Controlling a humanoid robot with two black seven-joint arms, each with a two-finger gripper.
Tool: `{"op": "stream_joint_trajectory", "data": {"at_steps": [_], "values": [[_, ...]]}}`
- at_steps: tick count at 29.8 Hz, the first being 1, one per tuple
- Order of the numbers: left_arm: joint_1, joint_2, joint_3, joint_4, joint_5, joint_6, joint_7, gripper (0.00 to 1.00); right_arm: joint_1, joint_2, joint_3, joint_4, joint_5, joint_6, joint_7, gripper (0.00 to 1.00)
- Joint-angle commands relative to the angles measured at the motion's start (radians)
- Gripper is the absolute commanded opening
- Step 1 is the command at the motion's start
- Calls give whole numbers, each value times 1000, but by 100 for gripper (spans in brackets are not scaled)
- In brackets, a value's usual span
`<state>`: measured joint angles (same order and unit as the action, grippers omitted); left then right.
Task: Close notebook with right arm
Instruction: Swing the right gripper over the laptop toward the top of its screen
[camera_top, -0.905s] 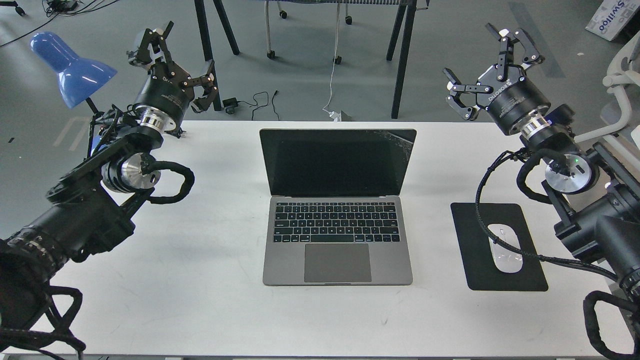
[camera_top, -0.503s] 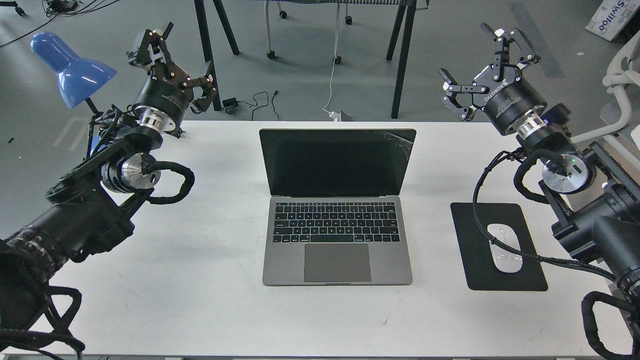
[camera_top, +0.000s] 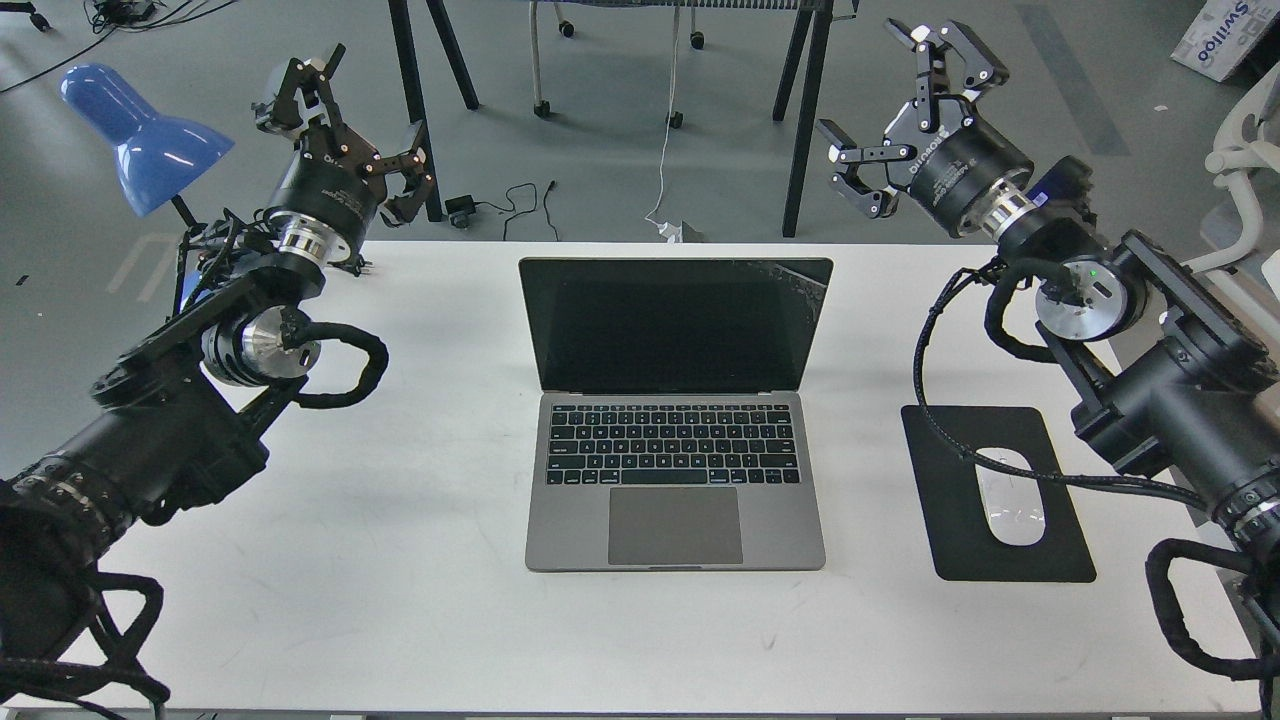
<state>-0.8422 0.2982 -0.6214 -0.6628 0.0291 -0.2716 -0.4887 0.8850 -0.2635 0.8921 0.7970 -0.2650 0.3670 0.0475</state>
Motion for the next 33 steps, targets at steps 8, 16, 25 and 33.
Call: {"op": "stream_joint_trajectory", "data": {"at_steps": [8, 16, 25, 33], "values": [[0, 1, -1, 0, 0, 0, 0, 100, 152, 75, -165, -134, -2, -155, 0, 100], [0, 1, -1, 0, 0, 0, 0, 100, 172, 148, -217, -193, -2, -249, -3, 100], [0, 1, -1, 0, 0, 0, 0, 100, 203, 221, -268, -280, 0, -275, -3, 100], [0, 1, -1, 0, 0, 0, 0, 100, 206, 227, -326, -278, 3, -273, -12, 100]]}}
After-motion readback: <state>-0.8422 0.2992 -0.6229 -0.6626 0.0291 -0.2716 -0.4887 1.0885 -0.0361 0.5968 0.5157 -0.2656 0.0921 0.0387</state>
